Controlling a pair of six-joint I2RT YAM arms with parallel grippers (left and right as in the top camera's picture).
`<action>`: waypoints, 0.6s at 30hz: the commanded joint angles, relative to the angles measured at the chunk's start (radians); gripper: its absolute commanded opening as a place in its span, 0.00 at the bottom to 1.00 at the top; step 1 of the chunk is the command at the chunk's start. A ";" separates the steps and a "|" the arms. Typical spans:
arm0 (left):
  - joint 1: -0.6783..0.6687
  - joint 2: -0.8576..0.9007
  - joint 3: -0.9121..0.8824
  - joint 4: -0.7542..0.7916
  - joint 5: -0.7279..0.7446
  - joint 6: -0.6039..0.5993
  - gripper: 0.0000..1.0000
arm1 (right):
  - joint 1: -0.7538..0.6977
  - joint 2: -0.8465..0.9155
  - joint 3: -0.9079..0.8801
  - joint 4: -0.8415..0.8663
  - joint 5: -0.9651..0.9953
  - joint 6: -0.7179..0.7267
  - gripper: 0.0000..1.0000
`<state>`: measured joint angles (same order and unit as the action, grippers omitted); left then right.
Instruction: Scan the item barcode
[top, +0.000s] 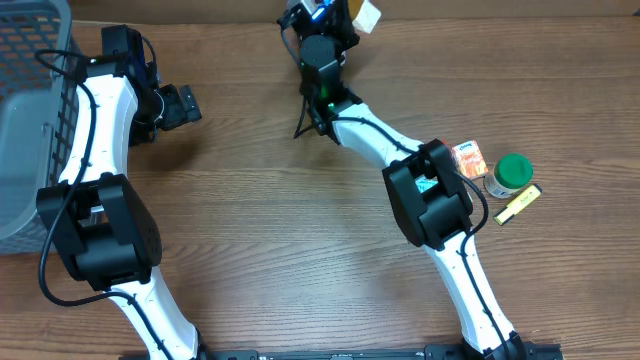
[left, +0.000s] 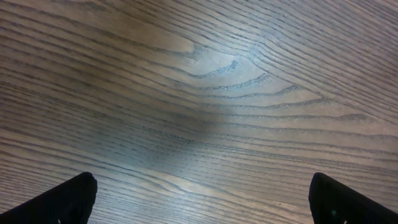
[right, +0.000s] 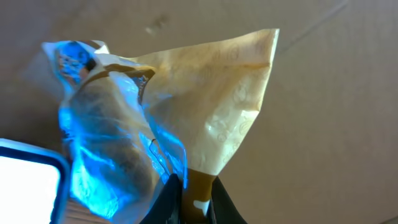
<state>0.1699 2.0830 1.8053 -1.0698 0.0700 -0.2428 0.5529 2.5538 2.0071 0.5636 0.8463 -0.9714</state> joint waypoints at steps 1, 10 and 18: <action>-0.002 -0.042 0.019 0.002 -0.003 0.011 1.00 | 0.014 -0.018 0.014 0.010 0.006 0.021 0.04; -0.002 -0.042 0.020 0.002 -0.003 0.011 1.00 | 0.016 -0.063 0.014 0.006 0.010 0.022 0.04; -0.002 -0.042 0.019 0.002 -0.003 0.011 1.00 | 0.019 -0.097 0.014 -0.111 0.010 0.056 0.04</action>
<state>0.1699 2.0830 1.8057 -1.0698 0.0700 -0.2428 0.5663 2.5301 2.0071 0.4637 0.8536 -0.9489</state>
